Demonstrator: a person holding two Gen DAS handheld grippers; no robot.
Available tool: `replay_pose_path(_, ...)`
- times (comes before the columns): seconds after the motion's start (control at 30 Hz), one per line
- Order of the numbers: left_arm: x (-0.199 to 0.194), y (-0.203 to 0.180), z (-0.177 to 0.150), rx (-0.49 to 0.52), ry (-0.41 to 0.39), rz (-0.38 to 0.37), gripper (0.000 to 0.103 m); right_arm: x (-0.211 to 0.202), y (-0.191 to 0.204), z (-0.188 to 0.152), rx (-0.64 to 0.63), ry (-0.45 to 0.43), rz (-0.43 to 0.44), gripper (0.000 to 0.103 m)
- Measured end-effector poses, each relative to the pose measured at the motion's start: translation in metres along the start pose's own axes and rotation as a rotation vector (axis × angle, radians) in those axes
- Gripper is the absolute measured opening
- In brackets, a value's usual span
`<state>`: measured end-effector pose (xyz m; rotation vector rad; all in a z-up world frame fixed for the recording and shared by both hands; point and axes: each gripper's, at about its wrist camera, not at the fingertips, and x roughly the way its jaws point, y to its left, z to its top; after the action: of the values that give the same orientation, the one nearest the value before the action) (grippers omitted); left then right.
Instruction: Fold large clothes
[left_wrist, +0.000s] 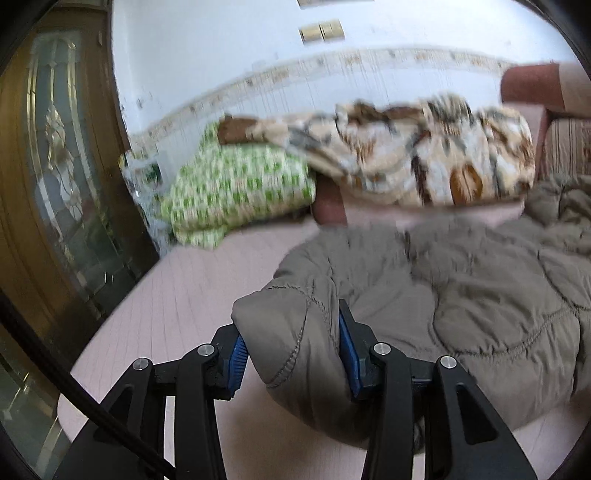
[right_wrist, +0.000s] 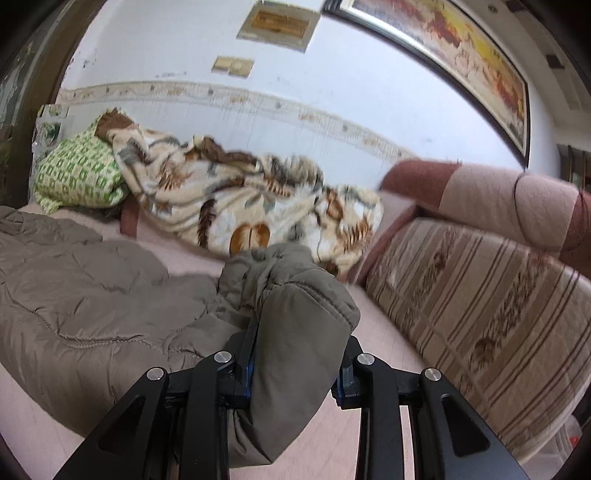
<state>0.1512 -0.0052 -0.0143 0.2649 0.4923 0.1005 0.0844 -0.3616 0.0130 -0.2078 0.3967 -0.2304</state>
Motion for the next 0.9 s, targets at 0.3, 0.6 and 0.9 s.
replay_pose_path(0.3, 0.019, -0.004, -0.057, 0.001, 0.222, -0.047, 0.054, 0.042, -0.031, -0.091, 0.264, 0.397, 0.199, 0.039)
replay_pose_path(0.6, 0.002, 0.059, -0.053, -0.259, 0.227, -0.110, 0.080, 0.034, -0.098, -0.110, 0.632, 0.447, 0.289, 0.074)
replay_pose_path(0.9, -0.026, 0.054, -0.030, -0.241, 0.059, -0.069, 0.080, -0.008, -0.089, -0.078, 0.505, 0.238, 0.235, 0.042)
